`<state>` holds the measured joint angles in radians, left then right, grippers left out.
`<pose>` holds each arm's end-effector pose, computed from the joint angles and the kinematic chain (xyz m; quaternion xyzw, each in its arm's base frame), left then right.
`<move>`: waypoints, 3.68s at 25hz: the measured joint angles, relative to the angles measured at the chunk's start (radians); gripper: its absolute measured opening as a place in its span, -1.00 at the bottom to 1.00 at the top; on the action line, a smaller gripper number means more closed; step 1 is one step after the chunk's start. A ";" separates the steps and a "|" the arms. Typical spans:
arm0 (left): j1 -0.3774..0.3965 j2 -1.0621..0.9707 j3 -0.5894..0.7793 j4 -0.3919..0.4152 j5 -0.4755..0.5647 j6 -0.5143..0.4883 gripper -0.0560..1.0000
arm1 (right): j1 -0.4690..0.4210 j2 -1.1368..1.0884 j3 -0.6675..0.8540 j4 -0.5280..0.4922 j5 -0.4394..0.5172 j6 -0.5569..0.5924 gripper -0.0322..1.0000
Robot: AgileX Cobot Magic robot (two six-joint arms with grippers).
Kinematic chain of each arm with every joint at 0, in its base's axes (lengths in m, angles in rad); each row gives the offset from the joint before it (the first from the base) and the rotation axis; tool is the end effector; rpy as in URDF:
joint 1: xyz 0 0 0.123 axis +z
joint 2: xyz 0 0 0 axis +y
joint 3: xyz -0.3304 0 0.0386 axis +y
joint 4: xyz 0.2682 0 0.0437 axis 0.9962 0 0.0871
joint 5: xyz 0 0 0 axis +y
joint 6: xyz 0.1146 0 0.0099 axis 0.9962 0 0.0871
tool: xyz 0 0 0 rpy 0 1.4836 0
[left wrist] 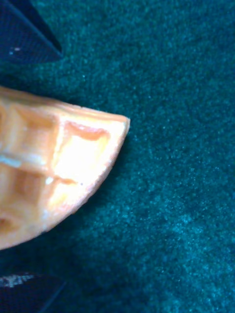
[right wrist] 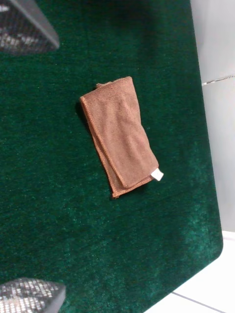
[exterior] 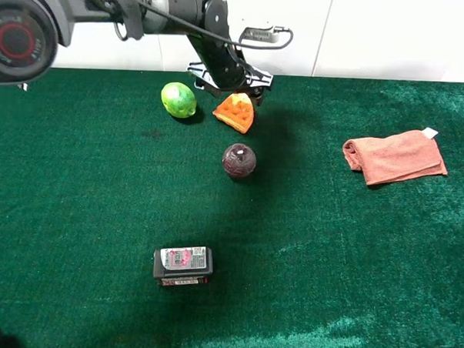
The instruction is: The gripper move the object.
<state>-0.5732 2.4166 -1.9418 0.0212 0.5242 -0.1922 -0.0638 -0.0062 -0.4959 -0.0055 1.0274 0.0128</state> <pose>0.5062 -0.3253 0.1385 0.1860 0.9277 -0.1134 0.3031 -0.0125 0.0003 0.2780 0.0324 0.8432 -0.0164 0.5363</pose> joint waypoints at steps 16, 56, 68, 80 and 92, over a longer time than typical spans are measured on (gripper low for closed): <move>-0.001 -0.342 0.000 -0.001 0.436 0.084 0.73 | 0.000 0.000 0.000 0.000 0.000 0.000 0.41; -0.001 -1.636 0.920 0.039 0.639 0.128 0.98 | 0.000 0.000 0.000 0.000 0.000 0.000 0.41; 0.250 -2.057 1.177 0.032 0.640 0.130 0.98 | 0.000 0.000 0.000 0.000 0.000 0.000 0.41; 0.504 -2.341 1.440 -0.021 0.540 0.149 0.98 | 0.000 0.000 0.000 0.000 0.000 0.000 0.41; 0.512 -2.422 1.442 -0.021 0.539 0.192 0.98 | 0.000 0.000 0.000 0.000 0.000 0.000 0.41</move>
<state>-0.0617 -0.0059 -0.5000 0.0000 1.0630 0.0000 -0.0638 -0.0062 -0.4959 -0.0055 1.0271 0.0128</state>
